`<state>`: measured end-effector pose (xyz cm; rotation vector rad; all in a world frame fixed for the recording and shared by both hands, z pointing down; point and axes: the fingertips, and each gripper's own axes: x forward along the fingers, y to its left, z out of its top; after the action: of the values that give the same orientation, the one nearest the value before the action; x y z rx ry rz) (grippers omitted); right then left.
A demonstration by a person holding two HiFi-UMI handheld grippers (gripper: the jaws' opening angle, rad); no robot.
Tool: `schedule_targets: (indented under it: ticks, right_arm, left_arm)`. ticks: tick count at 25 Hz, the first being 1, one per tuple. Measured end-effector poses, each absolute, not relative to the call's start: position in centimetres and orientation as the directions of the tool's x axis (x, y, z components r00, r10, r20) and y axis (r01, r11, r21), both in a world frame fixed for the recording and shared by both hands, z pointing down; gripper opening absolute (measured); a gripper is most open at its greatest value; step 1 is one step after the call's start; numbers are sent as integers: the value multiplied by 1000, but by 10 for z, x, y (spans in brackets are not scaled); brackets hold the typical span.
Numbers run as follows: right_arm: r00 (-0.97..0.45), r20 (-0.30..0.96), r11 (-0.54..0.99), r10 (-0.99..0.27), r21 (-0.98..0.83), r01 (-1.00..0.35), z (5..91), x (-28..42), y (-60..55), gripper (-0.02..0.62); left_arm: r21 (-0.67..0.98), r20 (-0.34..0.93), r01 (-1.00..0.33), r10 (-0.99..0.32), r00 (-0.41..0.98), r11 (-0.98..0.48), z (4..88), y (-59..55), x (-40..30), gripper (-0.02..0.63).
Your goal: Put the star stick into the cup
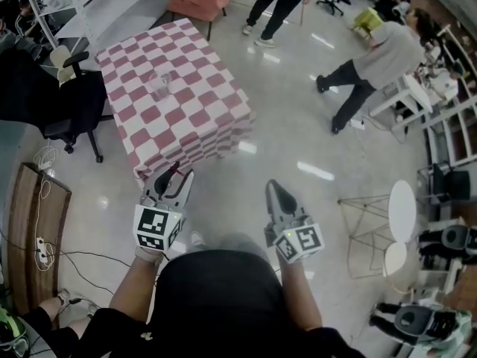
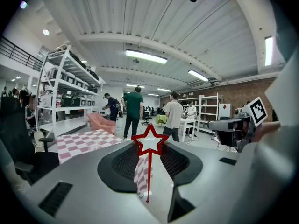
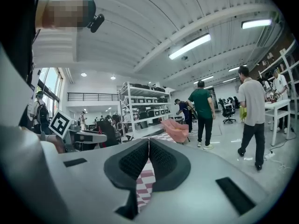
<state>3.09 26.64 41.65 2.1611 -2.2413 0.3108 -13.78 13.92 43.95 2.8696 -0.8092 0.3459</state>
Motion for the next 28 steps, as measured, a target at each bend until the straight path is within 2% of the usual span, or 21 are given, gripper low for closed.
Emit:
schedule_targets:
  ticks: [8, 14, 28]
  right_arm:
    - [-63, 167, 37, -984, -152, -988, 433, 47, 219, 18]
    - [-118, 153, 92, -981, -168, -981, 435, 90, 159, 18]
    - [-360, 125, 332, -925, -202, -922, 423, 196, 39, 18]
  left_arm:
    - [89, 277, -535, -495, 823, -840, 453, 98, -121, 179]
    - [69, 300, -576, -534, 790, -814, 455, 56, -85, 179]
    - [37, 300, -748, -706, 641, -663, 437, -16, 12, 179]
